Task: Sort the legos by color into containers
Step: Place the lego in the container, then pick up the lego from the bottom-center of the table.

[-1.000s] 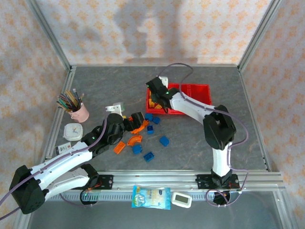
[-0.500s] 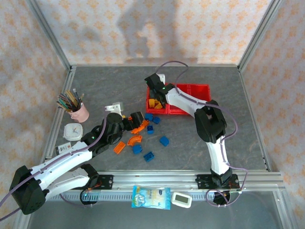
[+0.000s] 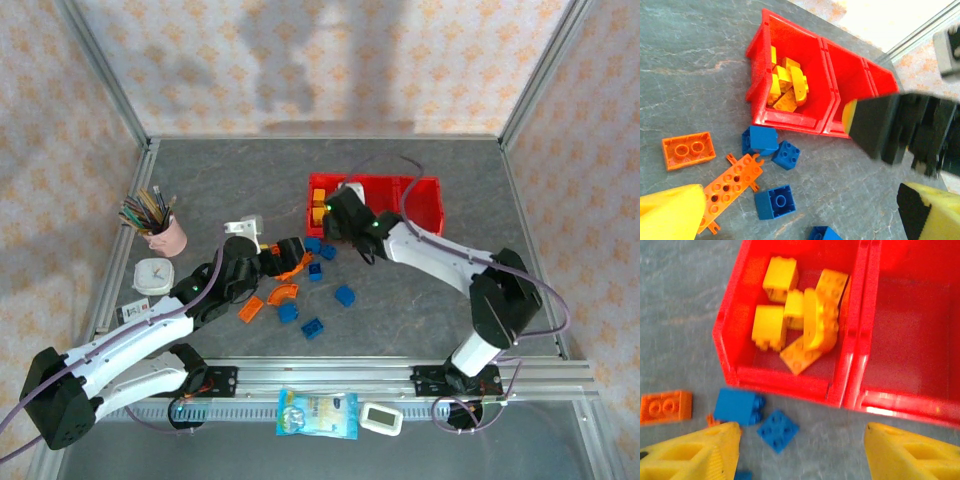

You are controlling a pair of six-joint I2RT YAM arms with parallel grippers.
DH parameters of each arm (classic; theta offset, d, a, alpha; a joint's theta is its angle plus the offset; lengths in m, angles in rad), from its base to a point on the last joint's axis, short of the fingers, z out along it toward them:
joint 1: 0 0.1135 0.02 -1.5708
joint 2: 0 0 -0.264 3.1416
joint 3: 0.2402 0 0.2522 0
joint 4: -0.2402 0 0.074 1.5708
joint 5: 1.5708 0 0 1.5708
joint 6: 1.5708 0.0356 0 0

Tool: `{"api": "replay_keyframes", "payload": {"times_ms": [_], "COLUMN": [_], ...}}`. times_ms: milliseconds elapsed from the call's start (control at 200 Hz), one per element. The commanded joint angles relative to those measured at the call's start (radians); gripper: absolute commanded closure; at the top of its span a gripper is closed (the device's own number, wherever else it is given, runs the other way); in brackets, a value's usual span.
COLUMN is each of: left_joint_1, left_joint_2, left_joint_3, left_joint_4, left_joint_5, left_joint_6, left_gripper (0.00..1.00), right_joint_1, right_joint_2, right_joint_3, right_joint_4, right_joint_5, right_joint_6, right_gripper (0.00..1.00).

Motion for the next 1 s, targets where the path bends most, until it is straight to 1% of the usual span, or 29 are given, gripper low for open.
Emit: {"api": "replay_keyframes", "payload": {"times_ms": [0, 100, 305, 385, 470, 691, 781, 871, 996], "left_joint_1": [-0.001, -0.025, -0.068, -0.077, -0.076, -0.077, -0.077, -0.077, -0.077], "left_joint_2": [-0.027, -0.038, -0.043, -0.052, -0.068, -0.098, -0.098, -0.094, -0.092], "left_joint_3": [-0.008, -0.033, -0.056, -0.068, -0.085, -0.099, -0.098, -0.096, -0.094], "left_joint_4": [-0.025, 0.001, 0.006, 0.003, 0.001, -0.016, -0.019, -0.020, -0.022], "left_joint_5": [0.039, 0.039, 0.007, -0.012, -0.034, -0.067, -0.069, -0.070, -0.072], "left_joint_6": [-0.025, -0.057, -0.097, -0.107, -0.117, -0.125, -0.124, -0.124, -0.122], "left_gripper": [0.01, 0.01, 0.01, 0.01, 0.01, 0.01, 0.01, 0.01, 0.01], "right_joint_1": [0.035, 0.081, 0.175, 0.198, 0.208, 0.207, 0.208, 0.207, 0.206], "right_joint_2": [-0.068, -0.105, -0.123, -0.122, -0.107, -0.051, -0.032, -0.020, 0.002], "right_joint_3": [-0.097, -0.175, -0.269, -0.298, -0.319, -0.345, -0.337, -0.331, -0.327], "right_joint_4": [0.007, 0.003, 0.015, 0.035, 0.039, 0.048, 0.046, 0.053, 0.049], "right_joint_5": [-0.024, -0.007, -0.023, -0.049, -0.063, -0.041, -0.018, -0.029, -0.009], "right_joint_6": [0.024, 0.051, 0.073, 0.071, 0.071, 0.071, 0.071, 0.060, 0.057], "right_gripper": [0.32, 0.32, 0.29, 0.28, 0.27, 0.27, 0.29, 0.31, 0.37]}}
